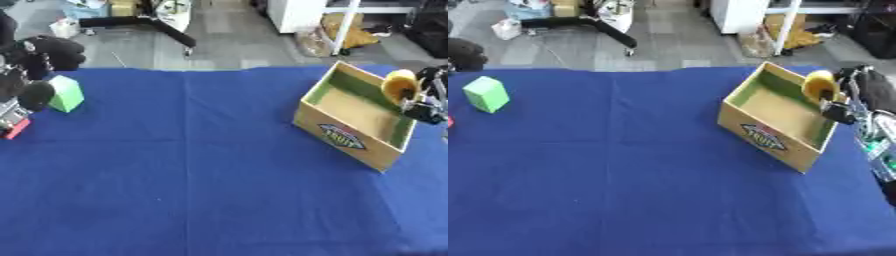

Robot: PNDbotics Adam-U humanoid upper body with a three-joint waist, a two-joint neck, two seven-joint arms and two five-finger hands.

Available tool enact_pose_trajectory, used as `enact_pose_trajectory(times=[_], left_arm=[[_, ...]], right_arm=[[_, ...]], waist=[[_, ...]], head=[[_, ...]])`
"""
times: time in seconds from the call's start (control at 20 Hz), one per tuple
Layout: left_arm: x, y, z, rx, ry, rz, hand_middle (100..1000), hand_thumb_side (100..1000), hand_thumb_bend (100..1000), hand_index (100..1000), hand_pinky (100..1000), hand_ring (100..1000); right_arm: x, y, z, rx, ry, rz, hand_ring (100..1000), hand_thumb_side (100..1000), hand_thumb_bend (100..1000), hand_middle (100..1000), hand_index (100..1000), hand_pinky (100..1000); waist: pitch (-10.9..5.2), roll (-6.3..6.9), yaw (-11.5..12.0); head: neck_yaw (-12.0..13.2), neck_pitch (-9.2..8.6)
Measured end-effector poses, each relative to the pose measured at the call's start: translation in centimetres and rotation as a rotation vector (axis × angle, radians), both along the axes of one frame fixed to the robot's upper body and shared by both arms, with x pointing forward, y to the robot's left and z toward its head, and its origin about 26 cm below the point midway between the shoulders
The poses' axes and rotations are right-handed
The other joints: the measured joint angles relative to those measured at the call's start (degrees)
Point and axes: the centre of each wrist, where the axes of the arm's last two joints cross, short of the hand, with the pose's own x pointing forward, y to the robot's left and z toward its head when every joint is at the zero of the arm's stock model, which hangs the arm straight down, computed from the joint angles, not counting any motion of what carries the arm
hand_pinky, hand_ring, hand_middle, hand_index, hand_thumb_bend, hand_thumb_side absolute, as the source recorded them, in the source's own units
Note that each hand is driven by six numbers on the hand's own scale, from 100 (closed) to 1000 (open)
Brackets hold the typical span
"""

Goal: Pick up the objects with one hand, pass them to the other hand, and then place them into the box on the other side of the table.

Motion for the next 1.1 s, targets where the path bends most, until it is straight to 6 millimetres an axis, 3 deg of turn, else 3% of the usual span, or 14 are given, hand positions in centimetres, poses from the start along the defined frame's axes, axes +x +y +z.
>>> enact_pose_trajectory(times=[0.15, 0.3, 0.4, 0.45, 0.5, 0.6, 0.75, 1.1], left_arm=[[0.0, 0.0, 0.0, 0.001, 0.000, -0.001, 771, 669, 530, 804, 858, 809], [0.0, 0.0, 0.0, 0.001, 0.001, -0.003, 771, 670, 530, 804, 858, 808], [0.0, 0.0, 0.0, 0.002, 0.002, -0.005, 770, 669, 530, 804, 858, 808], [0.0, -0.1, -0.1, 0.000, 0.002, -0.006, 770, 669, 530, 804, 858, 808], [0.0, -0.1, -0.1, -0.001, 0.003, -0.007, 771, 669, 531, 804, 858, 809], [0.0, -0.2, -0.1, -0.002, 0.004, -0.008, 771, 669, 531, 804, 858, 809], [0.0, -0.2, -0.1, -0.002, 0.004, -0.008, 771, 669, 531, 804, 858, 809], [0.0, -0.1, -0.2, -0.001, 0.005, -0.007, 770, 668, 533, 803, 858, 809]], right_arm=[[0.7, 0.6, 0.1, -0.022, 0.007, 0.020, 510, 121, 242, 466, 397, 553], [1.3, 1.2, 0.3, -0.047, 0.017, 0.040, 530, 212, 360, 496, 526, 579], [1.6, 1.6, 0.4, -0.068, 0.034, 0.050, 565, 332, 496, 536, 655, 610], [1.8, 1.7, 0.4, -0.079, 0.048, 0.055, 569, 343, 513, 541, 668, 614], [1.8, 1.8, 0.4, -0.090, 0.066, 0.057, 616, 402, 608, 606, 776, 651], [1.9, 1.8, 0.3, -0.108, 0.120, 0.062, 650, 417, 642, 654, 841, 673], [2.0, 2.0, 0.2, -0.123, 0.208, 0.069, 687, 451, 694, 725, 899, 694], [1.9, 2.2, 0.8, -0.121, 0.245, 0.049, 684, 496, 727, 743, 904, 686]], waist=[[0.00, 0.00, 0.1], [0.00, 0.00, 0.2], [0.00, 0.00, 0.3], [0.00, 0.00, 0.3], [0.00, 0.00, 0.3], [0.00, 0.00, 0.3], [0.00, 0.00, 0.4], [0.00, 0.00, 0.4]], head=[[0.0, 0.14], [0.0, 0.42], [-0.1, 0.46], [-0.1, 0.46], [-0.1, 0.46], [-0.1, 0.47], [-0.2, 0.48], [-0.1, 0.48]])
